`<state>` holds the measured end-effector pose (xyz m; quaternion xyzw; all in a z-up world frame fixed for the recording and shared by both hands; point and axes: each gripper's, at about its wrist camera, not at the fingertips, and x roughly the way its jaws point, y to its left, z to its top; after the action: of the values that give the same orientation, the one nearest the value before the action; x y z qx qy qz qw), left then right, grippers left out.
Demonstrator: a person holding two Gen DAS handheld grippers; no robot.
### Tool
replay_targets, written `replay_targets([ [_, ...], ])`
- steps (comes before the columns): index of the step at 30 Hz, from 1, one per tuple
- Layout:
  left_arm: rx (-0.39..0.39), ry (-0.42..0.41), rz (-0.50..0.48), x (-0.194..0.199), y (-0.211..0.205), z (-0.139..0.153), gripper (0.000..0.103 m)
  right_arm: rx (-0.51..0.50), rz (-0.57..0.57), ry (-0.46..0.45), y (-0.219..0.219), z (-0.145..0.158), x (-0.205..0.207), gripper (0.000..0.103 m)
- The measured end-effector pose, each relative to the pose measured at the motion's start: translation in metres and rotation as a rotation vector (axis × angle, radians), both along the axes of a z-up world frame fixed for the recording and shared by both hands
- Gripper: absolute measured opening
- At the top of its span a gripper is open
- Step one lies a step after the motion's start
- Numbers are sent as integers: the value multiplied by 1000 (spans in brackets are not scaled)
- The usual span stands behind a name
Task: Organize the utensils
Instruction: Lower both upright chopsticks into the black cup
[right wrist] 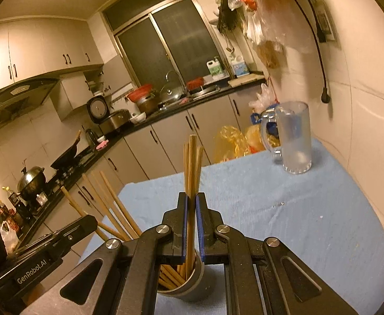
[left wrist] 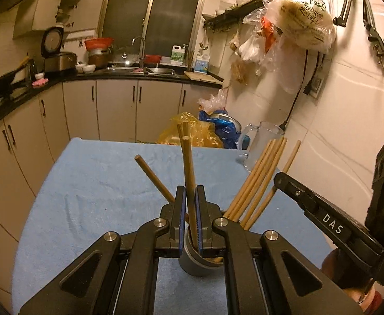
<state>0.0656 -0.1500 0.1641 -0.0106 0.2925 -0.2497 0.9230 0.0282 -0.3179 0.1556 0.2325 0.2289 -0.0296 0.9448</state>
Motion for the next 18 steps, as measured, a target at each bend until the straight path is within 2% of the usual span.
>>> replay_targets([
  [18, 22, -8, 27, 2, 1, 0, 7, 30, 28, 31, -3, -1, 4, 8],
])
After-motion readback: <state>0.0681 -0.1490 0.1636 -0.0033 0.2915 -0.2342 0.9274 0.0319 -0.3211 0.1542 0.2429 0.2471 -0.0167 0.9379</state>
